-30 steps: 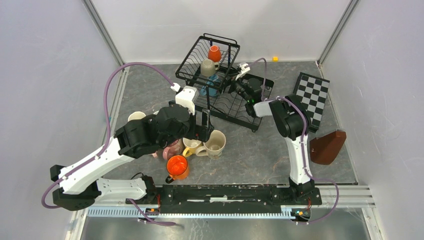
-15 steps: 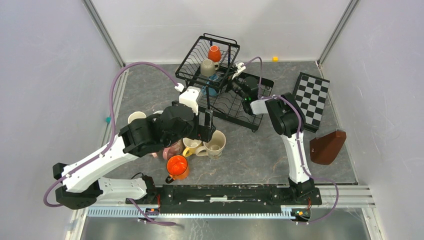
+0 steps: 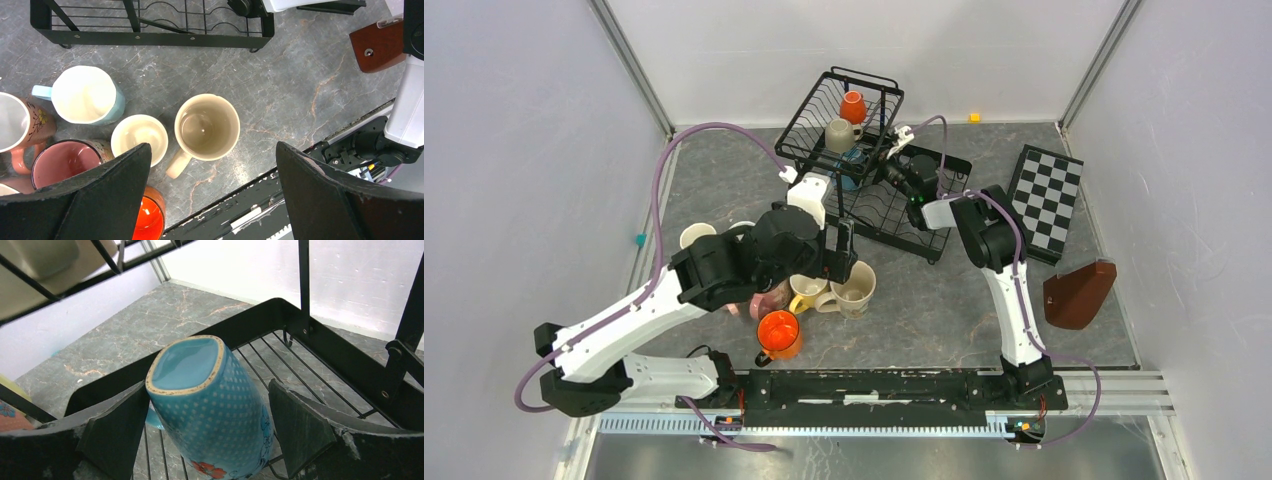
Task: Unload the cups from the dish rack
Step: Move the cup to the dish rack.
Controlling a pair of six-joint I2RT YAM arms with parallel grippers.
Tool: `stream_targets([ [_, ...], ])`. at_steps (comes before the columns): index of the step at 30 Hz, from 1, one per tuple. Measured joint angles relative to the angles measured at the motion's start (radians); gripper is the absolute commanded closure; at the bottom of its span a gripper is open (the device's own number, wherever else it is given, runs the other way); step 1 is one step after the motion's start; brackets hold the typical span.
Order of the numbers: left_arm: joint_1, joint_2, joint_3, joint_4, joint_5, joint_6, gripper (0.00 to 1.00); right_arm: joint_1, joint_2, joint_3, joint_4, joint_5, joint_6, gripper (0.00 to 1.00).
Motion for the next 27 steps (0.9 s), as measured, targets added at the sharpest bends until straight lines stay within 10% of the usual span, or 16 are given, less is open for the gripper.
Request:
stream_targets([
  [27, 0.013, 0.026, 0.004, 0.0, 0.024, 0.0, 0.0, 0.002, 0.045, 0.082, 0.05, 0.043, 0.049, 0.12],
])
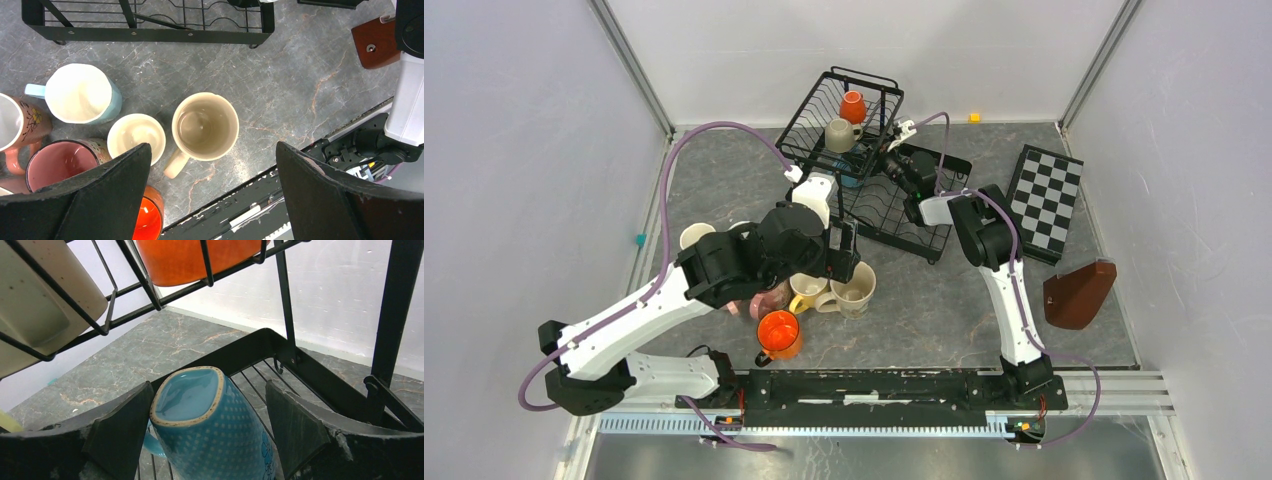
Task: Unload the cups from the dish rack
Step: Move the cup to the dish rack.
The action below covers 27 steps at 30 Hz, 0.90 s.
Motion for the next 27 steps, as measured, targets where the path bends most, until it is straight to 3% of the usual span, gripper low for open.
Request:
stream_targets([
  [15, 0.005, 0.0, 0.0, 0.0, 0.002, 0.0, 0.0, 0.011, -0.004, -0.068, -0.009, -0.022, -0.029, 0.13],
  [27, 0.006, 0.0, 0.0, 0.0, 0.002, 0.0, 0.0, 0.015, -0.005, -0.033, -0.061, -0.032, -0.031, 0.06],
])
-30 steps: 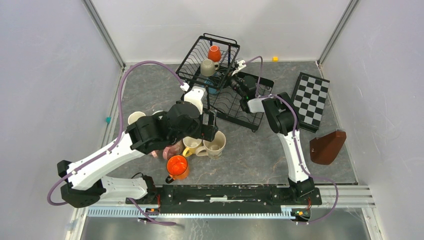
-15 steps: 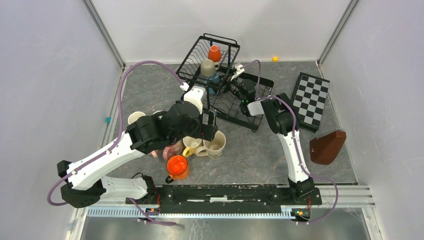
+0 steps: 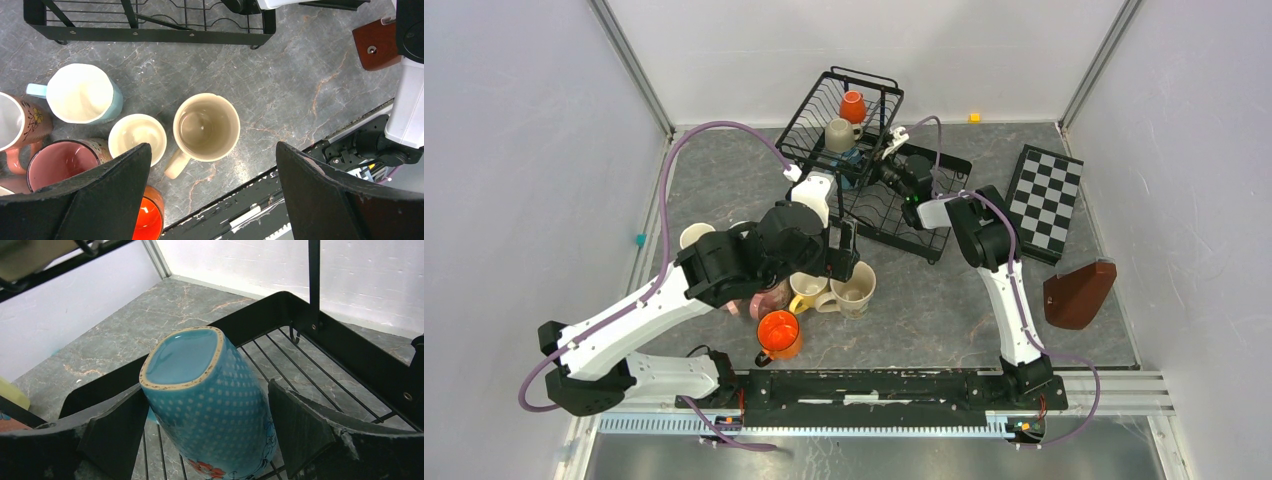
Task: Unload the cups from the dish rack
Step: Move the cup to the dish rack.
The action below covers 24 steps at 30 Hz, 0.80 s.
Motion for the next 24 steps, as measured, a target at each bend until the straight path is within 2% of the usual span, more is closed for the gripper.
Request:
stream_targets([
  [15, 0.008, 0.006, 0.0, 0.0, 0.018, 0.0, 0.0, -0.003, 0.01, 0.02, -0.013, 0.013, -0.001, 0.19],
  [24, 0.008, 0.006, 0.0, 0.001, 0.02, 0.0, 0.0, -0.013, -0.057, -0.111, 0.062, 0.054, -0.003, 0.2],
])
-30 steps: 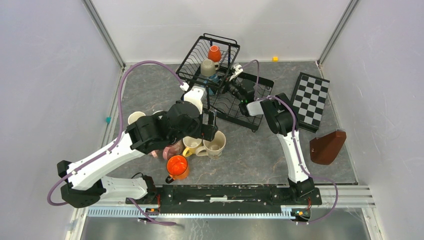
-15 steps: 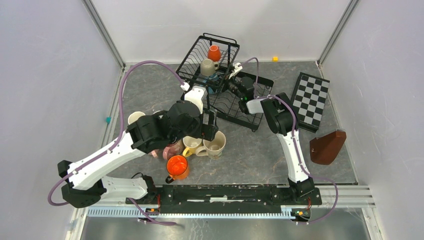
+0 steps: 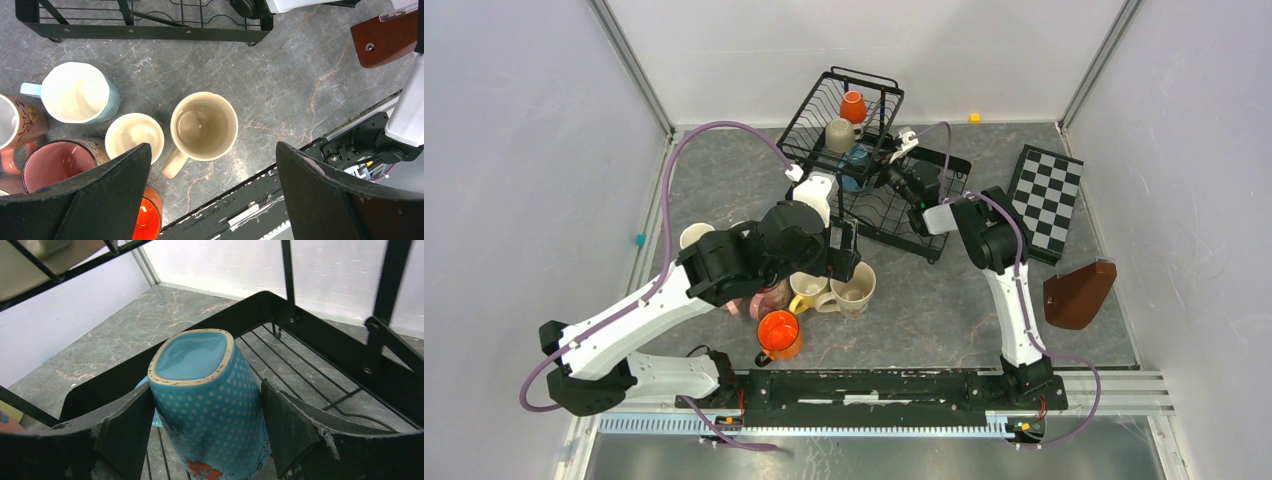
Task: Unload the cups from the dish rack
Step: Move the cup to the dish rack.
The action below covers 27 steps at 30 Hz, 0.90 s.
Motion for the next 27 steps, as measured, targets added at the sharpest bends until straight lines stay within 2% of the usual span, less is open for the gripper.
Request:
stream_targets([
  [10, 0.0, 0.0, -0.001, 0.013, 0.007, 0.0, 0.0, -0.022, -0.071, -0.105, 0.014, 0.018, -0.03, 0.21],
  [27, 0.005, -0.004, -0.039, 0.05, 0.035, 0.0, 0.0, -0.024, -0.261, -0.324, -0.055, 0.068, -0.221, 0.21],
])
